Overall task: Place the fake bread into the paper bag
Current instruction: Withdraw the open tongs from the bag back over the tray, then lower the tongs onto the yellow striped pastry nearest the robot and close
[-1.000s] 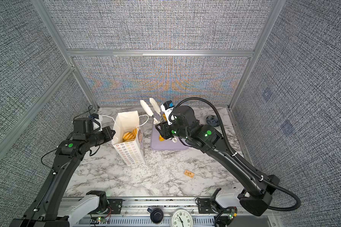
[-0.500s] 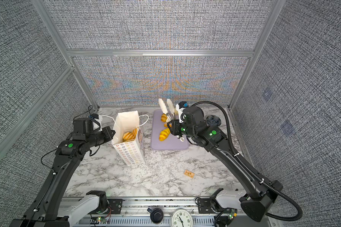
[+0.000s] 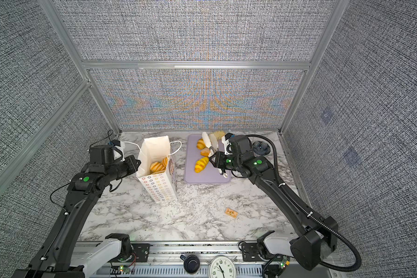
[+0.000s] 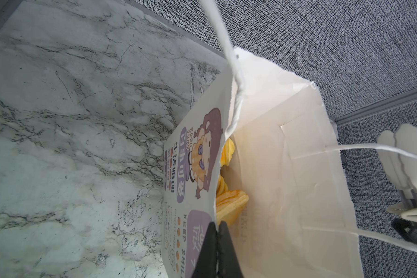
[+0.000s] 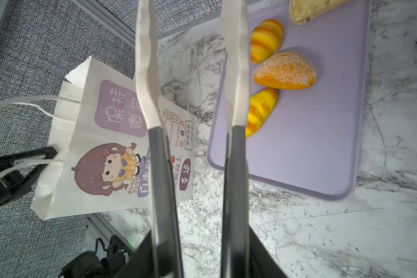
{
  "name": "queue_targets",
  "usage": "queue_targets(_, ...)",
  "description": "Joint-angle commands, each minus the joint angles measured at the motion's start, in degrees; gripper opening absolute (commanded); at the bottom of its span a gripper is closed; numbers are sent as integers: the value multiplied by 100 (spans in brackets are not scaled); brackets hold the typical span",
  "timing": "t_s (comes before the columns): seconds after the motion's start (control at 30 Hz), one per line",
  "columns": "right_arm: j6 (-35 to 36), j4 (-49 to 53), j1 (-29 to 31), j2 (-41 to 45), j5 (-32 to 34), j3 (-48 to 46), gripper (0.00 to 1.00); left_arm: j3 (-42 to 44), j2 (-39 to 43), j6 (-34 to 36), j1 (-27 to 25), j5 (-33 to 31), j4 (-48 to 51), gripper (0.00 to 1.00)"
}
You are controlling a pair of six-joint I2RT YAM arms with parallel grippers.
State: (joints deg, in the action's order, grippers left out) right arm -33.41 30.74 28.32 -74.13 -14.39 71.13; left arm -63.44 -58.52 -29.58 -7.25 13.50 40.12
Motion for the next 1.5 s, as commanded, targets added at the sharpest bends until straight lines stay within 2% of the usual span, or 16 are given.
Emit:
queue_targets(0.0, -148, -418, -93, -29, -310, -152, 45, 16, 2, -12, 4, -14, -67, 2)
queue_targets(0.37, -373, -675, -316, -232, -707, -674, 45, 15, -37, -29, 8, 13, -126, 2)
queue_targets(1.1, -486, -770, -420, -812, -1198, -1009, 45, 104, -46, -56, 6, 65, -223, 2)
queue_targets(1.47, -1044, -1425, -402, -1119, -1661, -1545, 45, 139, -12, -56, 8, 57, -225, 2)
